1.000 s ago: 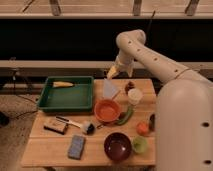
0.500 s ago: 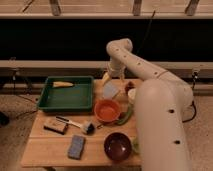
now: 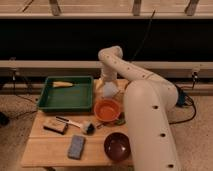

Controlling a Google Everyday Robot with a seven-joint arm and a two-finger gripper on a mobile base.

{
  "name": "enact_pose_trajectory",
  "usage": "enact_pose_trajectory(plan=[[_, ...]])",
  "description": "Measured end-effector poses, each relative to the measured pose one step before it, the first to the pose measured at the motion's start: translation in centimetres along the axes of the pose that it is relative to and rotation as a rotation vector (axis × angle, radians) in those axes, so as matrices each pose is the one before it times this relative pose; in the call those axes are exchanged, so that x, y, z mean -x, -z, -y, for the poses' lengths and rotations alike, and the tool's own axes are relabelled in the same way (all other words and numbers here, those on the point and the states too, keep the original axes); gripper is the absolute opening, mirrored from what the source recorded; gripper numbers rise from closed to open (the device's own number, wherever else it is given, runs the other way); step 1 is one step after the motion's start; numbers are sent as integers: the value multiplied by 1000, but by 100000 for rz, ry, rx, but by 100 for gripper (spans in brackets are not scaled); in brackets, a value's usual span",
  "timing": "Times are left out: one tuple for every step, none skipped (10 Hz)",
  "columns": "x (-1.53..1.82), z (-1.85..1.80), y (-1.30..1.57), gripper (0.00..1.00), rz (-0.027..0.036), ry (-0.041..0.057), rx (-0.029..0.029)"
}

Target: Wipe red bowl with towel

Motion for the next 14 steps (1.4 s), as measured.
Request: enact_pose_trajectory(plan=[[-197, 447, -656, 80, 28, -126, 835], [-154, -119, -804, 80, 203, -1136, 1177], [-401, -408, -486, 80, -176, -1885, 673], [-204, -593, -476, 80, 291, -1588, 682], [-122, -422, -445, 80, 532, -1301, 398], [-107, -556, -621, 80, 739, -1573, 493], [-107, -550, -638, 80, 707, -1453, 402], [-29, -255, -509, 80, 515, -693, 438], [-4, -88, -588, 80, 534, -322, 591], [-93, 50, -463, 80, 255, -163, 544], [-63, 73, -393, 76, 211, -82, 748], [-87, 100, -376, 66, 20, -71, 847], [-65, 34, -65, 54, -164, -58, 687], [-24, -34, -1, 46, -260, -155, 56]])
